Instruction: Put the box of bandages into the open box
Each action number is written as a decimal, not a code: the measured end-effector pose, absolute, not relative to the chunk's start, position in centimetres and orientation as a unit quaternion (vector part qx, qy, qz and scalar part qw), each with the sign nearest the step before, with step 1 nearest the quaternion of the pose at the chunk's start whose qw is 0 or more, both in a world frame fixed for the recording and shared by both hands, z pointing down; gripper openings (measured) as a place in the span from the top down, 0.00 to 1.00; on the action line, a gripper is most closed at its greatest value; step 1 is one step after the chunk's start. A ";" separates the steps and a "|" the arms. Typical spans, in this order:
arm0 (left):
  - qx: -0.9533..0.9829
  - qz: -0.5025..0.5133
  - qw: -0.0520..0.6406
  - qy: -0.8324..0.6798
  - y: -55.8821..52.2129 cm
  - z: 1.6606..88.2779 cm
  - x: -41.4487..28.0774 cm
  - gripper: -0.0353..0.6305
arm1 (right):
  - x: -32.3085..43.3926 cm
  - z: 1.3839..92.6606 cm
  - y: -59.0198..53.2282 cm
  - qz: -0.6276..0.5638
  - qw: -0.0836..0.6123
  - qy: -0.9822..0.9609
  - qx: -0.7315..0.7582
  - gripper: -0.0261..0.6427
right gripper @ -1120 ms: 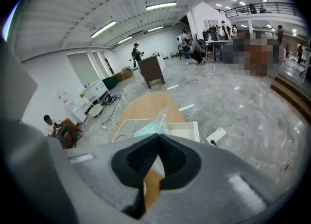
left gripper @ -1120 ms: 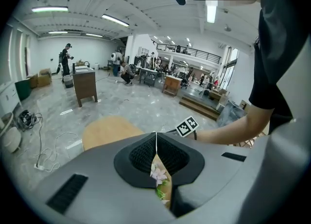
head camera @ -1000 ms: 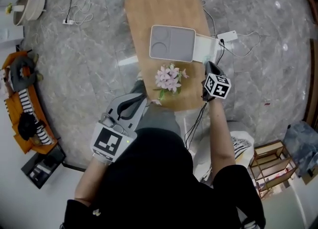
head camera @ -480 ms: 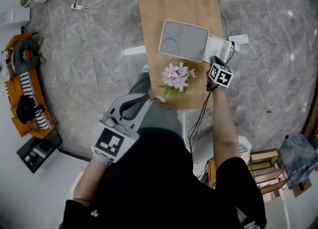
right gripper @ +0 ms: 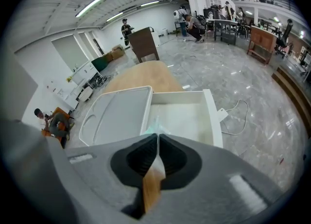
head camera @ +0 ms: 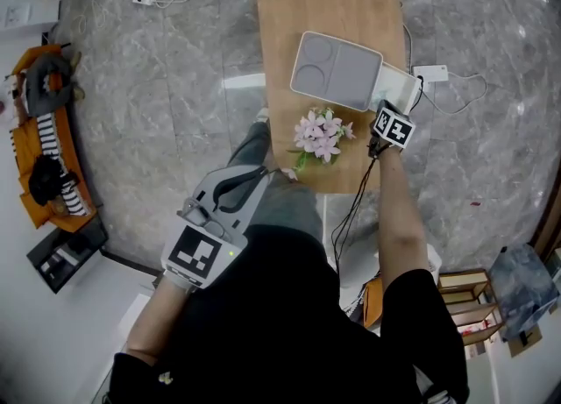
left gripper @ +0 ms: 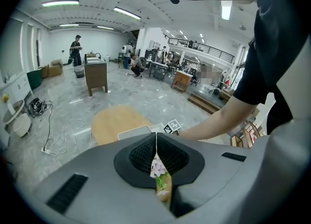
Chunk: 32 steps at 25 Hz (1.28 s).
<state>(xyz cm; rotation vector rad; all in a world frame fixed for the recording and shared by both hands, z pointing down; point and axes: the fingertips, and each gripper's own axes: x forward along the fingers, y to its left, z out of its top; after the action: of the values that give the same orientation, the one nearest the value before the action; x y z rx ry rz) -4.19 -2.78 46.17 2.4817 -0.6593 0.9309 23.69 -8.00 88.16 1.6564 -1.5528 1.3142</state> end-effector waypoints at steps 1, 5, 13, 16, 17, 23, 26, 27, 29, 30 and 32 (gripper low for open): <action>0.889 0.334 0.205 -0.237 -2.8 46.2 -4.3 0.93 | 23.7 88.4 -8.1 0.484 0.260 -0.572 0.609 0.95; 0.877 0.334 0.232 -0.257 -3.0 46.3 -4.8 0.93 | 24.0 88.9 -8.5 0.483 0.267 -0.567 0.611 0.94; 0.874 0.332 0.241 -0.261 -2.8 46.4 -5.1 0.93 | 24.3 89.2 -8.7 0.484 0.278 -0.571 0.602 0.94; 0.877 0.331 0.234 -0.256 -2.7 46.5 -5.2 0.93 | 24.2 89.3 -8.8 0.485 0.278 -0.573 0.600 0.89; 0.879 0.331 0.231 -0.254 -2.7 46.5 -5.2 0.93 | 24.2 89.3 -8.8 0.485 0.277 -0.573 0.600 0.88; 0.867 0.323 0.261 -0.275 -2.3 46.2 -4.9 0.93 | 24.2 88.6 -8.6 0.479 0.270 -0.579 0.602 0.81; 0.870 0.320 0.258 -0.272 -2.1 46.0 -4.8 0.93 | 24.3 87.4 -8.7 0.465 0.264 -0.587 0.608 0.81; 0.873 0.319 0.252 -0.268 -2.0 45.9 -4.8 0.93 | 24.2 86.8 -8.7 0.460 0.261 -0.590 0.610 0.81; 0.888 0.320 0.221 -0.246 -1.8 46.0 -4.8 0.93 | 24.0 85.7 -8.8 0.448 0.259 -0.599 0.611 0.81; 0.894 0.319 0.207 -0.236 -1.7 46.0 -4.8 0.93 | 23.9 85.1 -8.8 0.443 0.259 -0.603 0.611 0.81; 0.899 0.314 0.201 -0.230 -1.5 45.8 -4.6 0.93 | 23.6 83.7 -8.7 0.433 0.258 -0.611 0.610 0.81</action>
<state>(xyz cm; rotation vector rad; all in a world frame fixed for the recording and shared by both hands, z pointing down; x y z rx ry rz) -4.65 -1.54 45.80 2.5121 -0.6426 0.8786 23.58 -8.70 83.74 1.6549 -1.6567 1.1730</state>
